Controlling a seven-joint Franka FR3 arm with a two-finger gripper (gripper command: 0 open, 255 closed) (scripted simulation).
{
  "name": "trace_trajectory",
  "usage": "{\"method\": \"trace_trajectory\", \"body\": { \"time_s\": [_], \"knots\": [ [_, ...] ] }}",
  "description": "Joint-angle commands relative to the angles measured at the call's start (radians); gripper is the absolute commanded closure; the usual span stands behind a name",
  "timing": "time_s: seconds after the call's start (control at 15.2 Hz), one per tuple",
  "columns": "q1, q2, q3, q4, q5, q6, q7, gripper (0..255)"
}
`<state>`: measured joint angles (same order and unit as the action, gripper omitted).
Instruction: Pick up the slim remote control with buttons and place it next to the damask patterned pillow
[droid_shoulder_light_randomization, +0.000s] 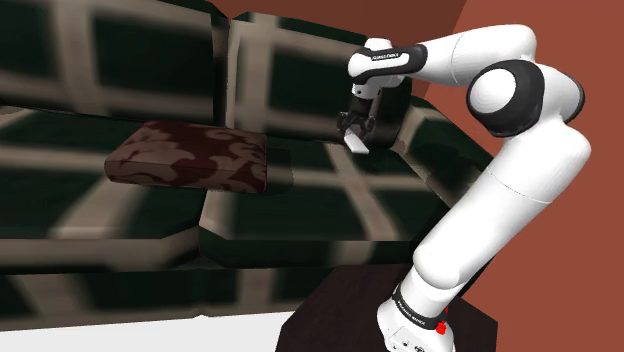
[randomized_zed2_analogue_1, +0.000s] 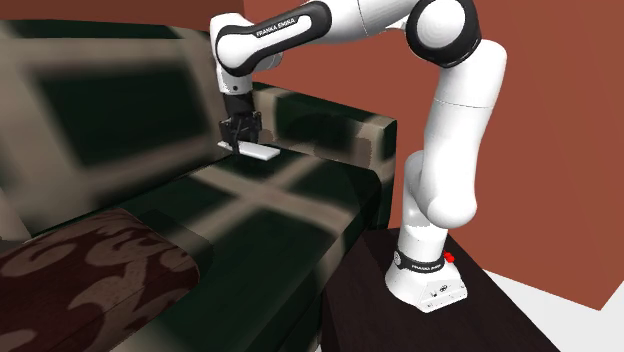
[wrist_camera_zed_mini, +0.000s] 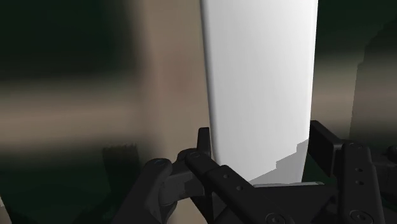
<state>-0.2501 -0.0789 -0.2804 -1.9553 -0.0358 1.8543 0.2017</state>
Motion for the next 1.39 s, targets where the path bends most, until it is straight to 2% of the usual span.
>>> {"method": "trace_trajectory", "body": {
  "time_s": [0.0, 0.13, 0.73, 1.32],
  "knots": [
    [0.000, -0.005, 0.001, 0.021, -0.001, -0.026, 0.001, 255],
    [0.001, -0.007, 0.001, 0.046, -0.001, -0.052, 0.001, 255],
    [0.099, -0.056, 0.125, -0.009, 0.008, -0.050, 0.221, 255],
    [0.196, -0.022, 0.246, 0.028, 0.032, -0.056, 0.432, 255]
  ]
}}
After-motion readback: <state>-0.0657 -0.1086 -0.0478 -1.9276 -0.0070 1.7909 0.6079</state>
